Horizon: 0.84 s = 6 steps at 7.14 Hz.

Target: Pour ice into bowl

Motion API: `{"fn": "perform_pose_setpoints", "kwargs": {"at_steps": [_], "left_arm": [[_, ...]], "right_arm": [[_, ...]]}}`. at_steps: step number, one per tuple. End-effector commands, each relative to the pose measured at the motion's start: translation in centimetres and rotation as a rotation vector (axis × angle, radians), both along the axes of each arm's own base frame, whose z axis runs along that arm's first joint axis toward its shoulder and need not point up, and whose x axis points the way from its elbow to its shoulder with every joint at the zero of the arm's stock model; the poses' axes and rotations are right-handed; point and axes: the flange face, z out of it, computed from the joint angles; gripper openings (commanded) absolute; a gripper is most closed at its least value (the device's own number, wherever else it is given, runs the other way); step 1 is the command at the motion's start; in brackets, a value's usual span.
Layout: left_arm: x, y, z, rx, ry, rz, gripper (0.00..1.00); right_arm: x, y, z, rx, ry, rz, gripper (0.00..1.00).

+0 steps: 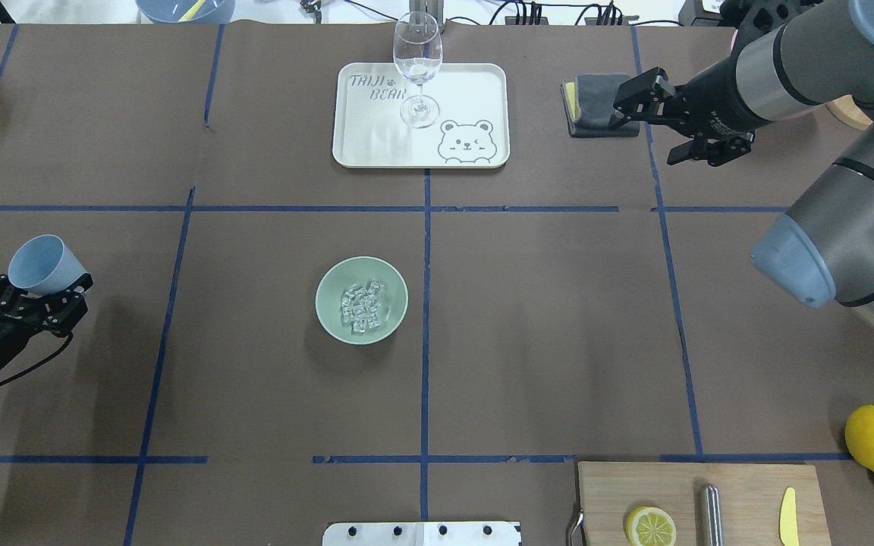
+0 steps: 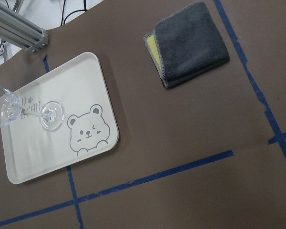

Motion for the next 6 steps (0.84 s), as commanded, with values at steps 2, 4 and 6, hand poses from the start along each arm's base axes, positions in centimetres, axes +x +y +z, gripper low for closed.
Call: {"fn": "perform_pose_setpoints", "kwargs": {"at_steps": [2, 4, 6], "left_arm": [[1.3, -1.1, 2.1, -0.002, -0.018, -0.111, 0.0], [1.2, -1.1, 3.2, -0.011, -0.037, -0.111, 0.0], [1.2, -1.0, 4.0, -0.017, -0.05, -0.108, 0.14]], "right_arm": [[0.0, 0.0, 0.0, 0.0, 0.0, 0.0, 1.0], [0.0, 0.0, 0.1, -0.001, 0.001, 0.0, 1.0], [0.0, 0.1, 0.2, -0.002, 0.001, 0.0, 1.0]]}}
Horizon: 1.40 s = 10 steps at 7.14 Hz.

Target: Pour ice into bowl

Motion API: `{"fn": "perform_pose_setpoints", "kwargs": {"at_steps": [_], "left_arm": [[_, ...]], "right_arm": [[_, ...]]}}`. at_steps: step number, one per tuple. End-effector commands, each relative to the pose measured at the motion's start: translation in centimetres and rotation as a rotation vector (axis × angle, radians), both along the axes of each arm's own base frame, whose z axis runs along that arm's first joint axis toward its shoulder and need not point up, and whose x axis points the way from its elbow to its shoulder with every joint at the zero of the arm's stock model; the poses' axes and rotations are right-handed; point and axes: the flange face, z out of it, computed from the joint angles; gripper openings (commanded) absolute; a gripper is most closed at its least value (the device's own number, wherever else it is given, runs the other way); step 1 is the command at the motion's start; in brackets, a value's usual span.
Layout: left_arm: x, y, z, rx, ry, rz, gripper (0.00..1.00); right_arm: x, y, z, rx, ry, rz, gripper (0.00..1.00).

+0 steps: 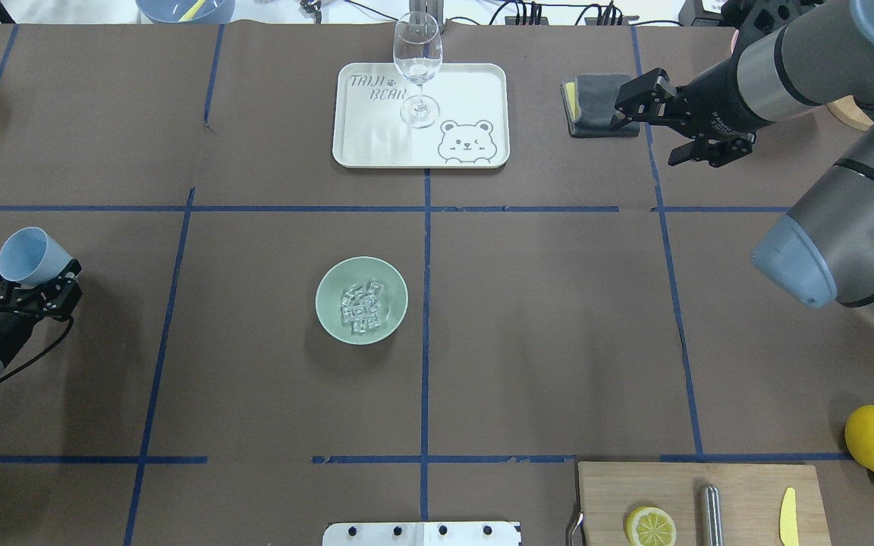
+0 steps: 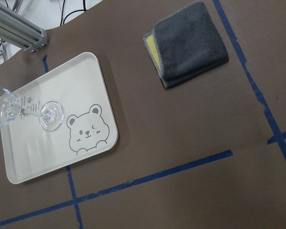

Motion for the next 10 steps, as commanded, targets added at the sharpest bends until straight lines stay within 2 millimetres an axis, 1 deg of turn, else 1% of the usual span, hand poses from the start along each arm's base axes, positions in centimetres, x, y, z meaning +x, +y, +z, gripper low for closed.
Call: {"fn": "perform_pose_setpoints", "kwargs": {"at_steps": [1, 2, 3, 4, 5, 6, 7, 10], "left_arm": [[0.04, 0.12, 0.69, -0.006, -0.01, 0.002, 0.16], [-0.07, 0.16, 1.04, -0.008, -0.017, 0.002, 0.19], [0.02, 0.19, 1.19, -0.01, -0.02, 0.003, 0.25], [0.02, 0.19, 1.19, -0.01, -0.02, 0.003, 0.29], [-0.04, 0.21, 1.27, -0.01, -0.024, 0.004, 0.35], [-0.05, 0.22, 1.34, -0.01, -0.027, 0.004, 0.44], [-0.12, 0.25, 1.41, -0.011, -0.029, 0.004, 0.55], [-0.04, 0.29, 1.53, -0.011, -0.041, 0.009, 0.65]], "right_arm": [[0.0, 0.02, 0.06, -0.001, 0.0, -0.001, 1.0], [0.02, 0.02, 0.15, -0.002, 0.002, 0.0, 1.0], [0.01, 0.01, 0.07, -0.001, 0.001, 0.0, 1.0], [0.04, 0.06, 0.09, -0.002, 0.0, 0.001, 1.0], [0.05, 0.07, 0.18, -0.003, 0.001, 0.001, 1.0], [0.05, 0.07, 0.18, -0.003, 0.001, 0.001, 1.0], [0.05, 0.07, 0.18, -0.003, 0.001, 0.001, 1.0], [-0.16, 0.06, 0.22, -0.004, 0.003, -0.001, 1.0]]}}
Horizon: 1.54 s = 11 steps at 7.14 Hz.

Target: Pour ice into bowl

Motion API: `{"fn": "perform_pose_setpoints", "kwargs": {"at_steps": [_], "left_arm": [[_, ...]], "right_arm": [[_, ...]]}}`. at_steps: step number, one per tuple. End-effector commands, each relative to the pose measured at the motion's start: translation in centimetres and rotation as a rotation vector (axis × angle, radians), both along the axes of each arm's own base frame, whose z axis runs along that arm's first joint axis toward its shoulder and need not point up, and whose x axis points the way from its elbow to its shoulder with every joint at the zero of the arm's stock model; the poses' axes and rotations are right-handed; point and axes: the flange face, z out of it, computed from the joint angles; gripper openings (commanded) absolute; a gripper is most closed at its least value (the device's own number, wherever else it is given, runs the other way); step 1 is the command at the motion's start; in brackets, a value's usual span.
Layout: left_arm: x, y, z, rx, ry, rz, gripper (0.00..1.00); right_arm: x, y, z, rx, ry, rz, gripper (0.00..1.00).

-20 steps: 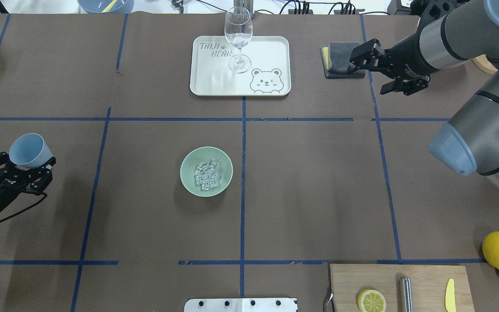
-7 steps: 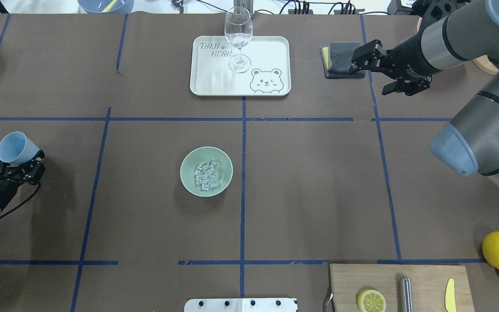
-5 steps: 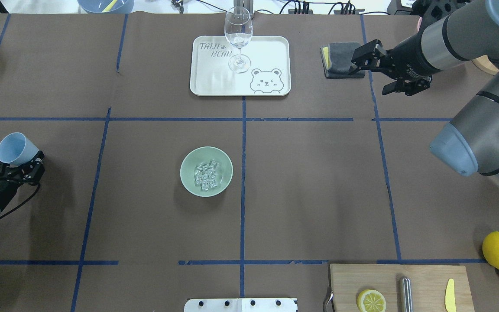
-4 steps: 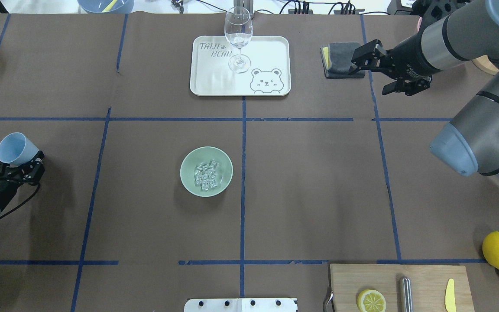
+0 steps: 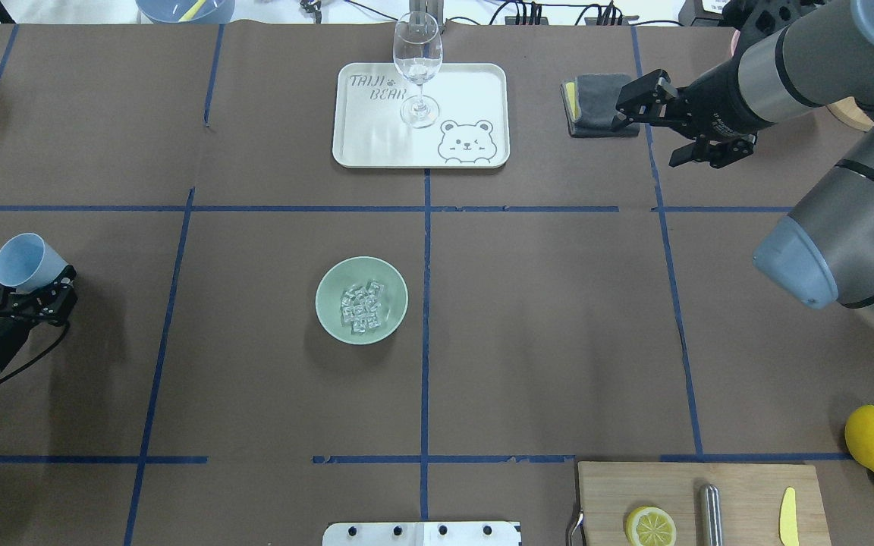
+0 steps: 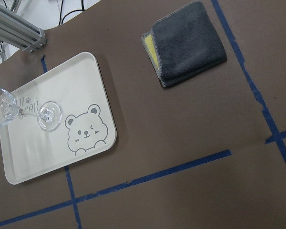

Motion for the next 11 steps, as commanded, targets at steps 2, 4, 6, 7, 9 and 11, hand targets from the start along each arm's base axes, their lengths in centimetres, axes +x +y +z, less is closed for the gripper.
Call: {"fn": "perform_pose_setpoints", "kwargs": {"at_steps": [2, 4, 6, 7, 9, 11], "left_arm": [[0.0, 0.1, 0.3, -0.003, -0.014, 0.007, 0.69], [-0.1, 0.5, 0.8, -0.008, -0.027, 0.016, 1.0], [-0.2, 1.3, 1.4, -0.015, -0.038, 0.043, 1.0], [-0.9, 2.1, 1.7, -0.036, -0.042, 0.105, 1.0], [-4.5, 4.6, 1.9, -0.052, -0.118, 0.278, 1.0], [-7.0, 6.8, -1.0, -0.052, -0.117, 0.45, 1.0]], "right_arm": [[-0.2, 0.0, 0.1, -0.004, 0.003, -0.003, 1.0], [-0.2, 0.0, 0.1, -0.003, 0.002, -0.003, 1.0], [-0.2, 0.0, 0.0, -0.001, 0.001, -0.003, 1.0], [-0.4, -0.1, 0.0, -0.004, 0.001, -0.003, 1.0], [-0.6, -0.1, 0.1, -0.005, 0.003, -0.003, 1.0], [-0.5, -0.2, 0.1, -0.006, 0.003, -0.002, 1.0]]}}
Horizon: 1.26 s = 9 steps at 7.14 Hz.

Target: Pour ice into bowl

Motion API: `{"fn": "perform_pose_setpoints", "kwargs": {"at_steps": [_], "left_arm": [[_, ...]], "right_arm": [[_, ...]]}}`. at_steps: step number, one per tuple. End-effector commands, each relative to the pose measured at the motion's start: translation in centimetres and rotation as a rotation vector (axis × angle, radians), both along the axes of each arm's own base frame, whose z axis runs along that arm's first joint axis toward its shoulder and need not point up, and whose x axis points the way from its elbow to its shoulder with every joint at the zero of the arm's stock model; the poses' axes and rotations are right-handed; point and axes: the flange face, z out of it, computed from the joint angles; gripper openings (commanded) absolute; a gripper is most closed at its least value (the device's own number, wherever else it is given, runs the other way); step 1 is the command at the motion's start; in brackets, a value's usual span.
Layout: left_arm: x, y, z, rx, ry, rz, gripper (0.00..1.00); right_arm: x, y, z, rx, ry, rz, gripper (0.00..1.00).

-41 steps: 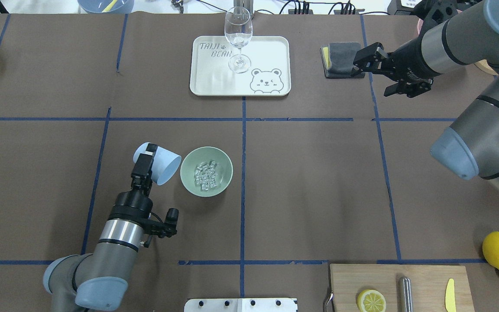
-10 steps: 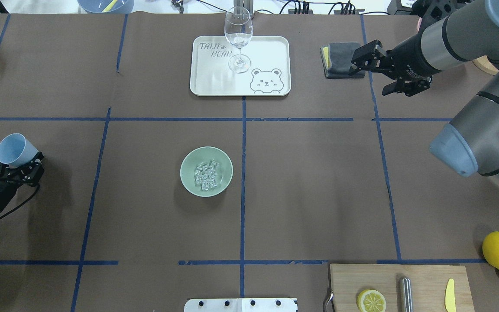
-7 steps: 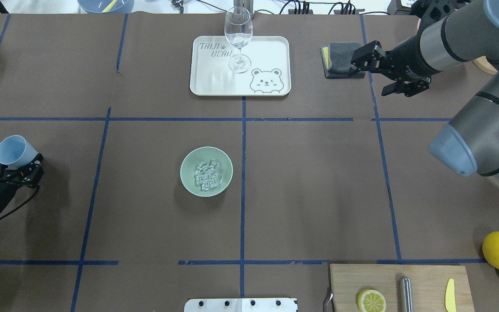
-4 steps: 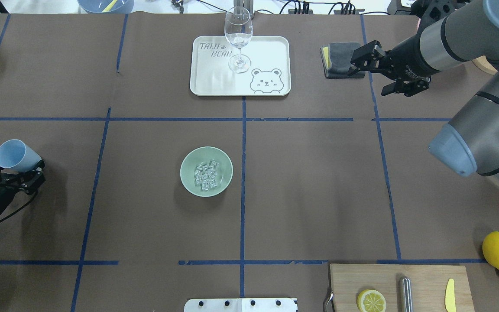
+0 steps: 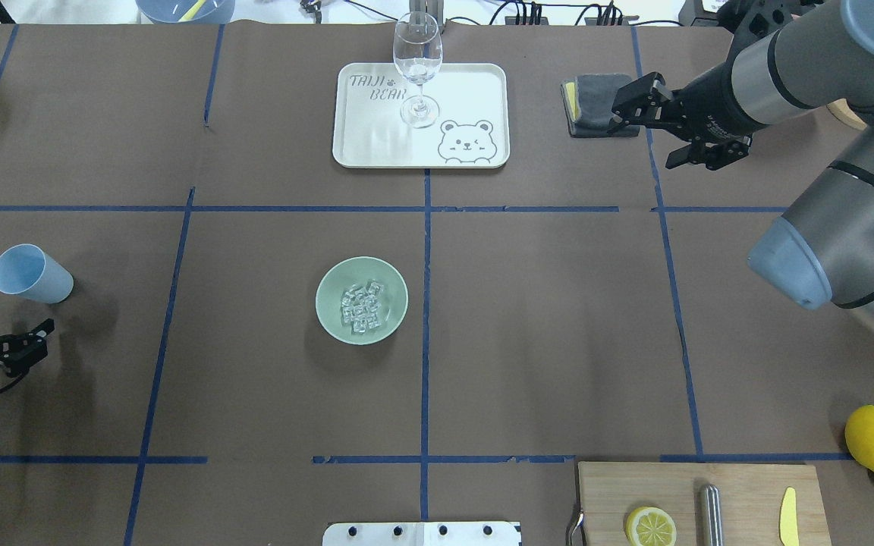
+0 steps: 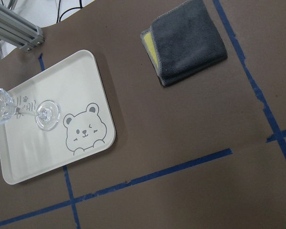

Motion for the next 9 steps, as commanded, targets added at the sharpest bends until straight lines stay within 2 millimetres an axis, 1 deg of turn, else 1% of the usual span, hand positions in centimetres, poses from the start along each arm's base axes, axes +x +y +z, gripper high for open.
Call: {"fn": "perform_pose_setpoints", "kwargs": {"at_steps": [1, 2, 3, 4, 5, 6, 7, 8, 9], "left_arm": [[-2.7, 2.7, -1.9, -0.021, -0.014, 0.202, 1.0], [-3.9, 3.4, -1.3, -0.048, -0.032, 0.263, 1.0], [-5.6, 3.2, -0.4, -0.076, -0.051, 0.315, 1.0], [-9.0, 0.6, -0.7, -0.019, -0.095, 0.313, 1.0], [-12.9, -2.2, -0.5, 0.007, -0.159, 0.32, 1.0], [-14.7, -6.1, -1.3, -0.059, -0.163, 0.319, 1.0], [-15.2, -10.5, -2.6, -0.154, -0.136, 0.319, 1.0], [-15.6, -16.1, -5.1, -0.252, -0.108, 0.308, 1.0], [-16.3, -21.7, -8.8, -0.327, -0.094, 0.272, 1.0]], "right_arm": [[0.0, 0.0, 0.0, -0.001, -0.001, -0.001, 1.0], [0.2, 0.0, 0.3, -0.002, 0.003, -0.002, 1.0], [0.4, -0.1, 0.5, -0.005, 0.004, 0.0, 1.0], [0.4, 0.0, 0.7, -0.008, 0.005, 0.0, 1.0], [-0.1, 0.2, 0.6, -0.008, 0.008, -0.008, 1.0], [-2.1, 1.0, -0.3, 0.002, 0.008, -0.023, 1.0], [-5.4, 2.3, -2.2, 0.025, 0.001, -0.049, 1.0], [-10.3, 4.7, -3.4, 0.013, 0.001, -0.051, 1.0], [-16.2, 7.1, -5.1, -0.01, -0.004, -0.047, 1.0]]}}
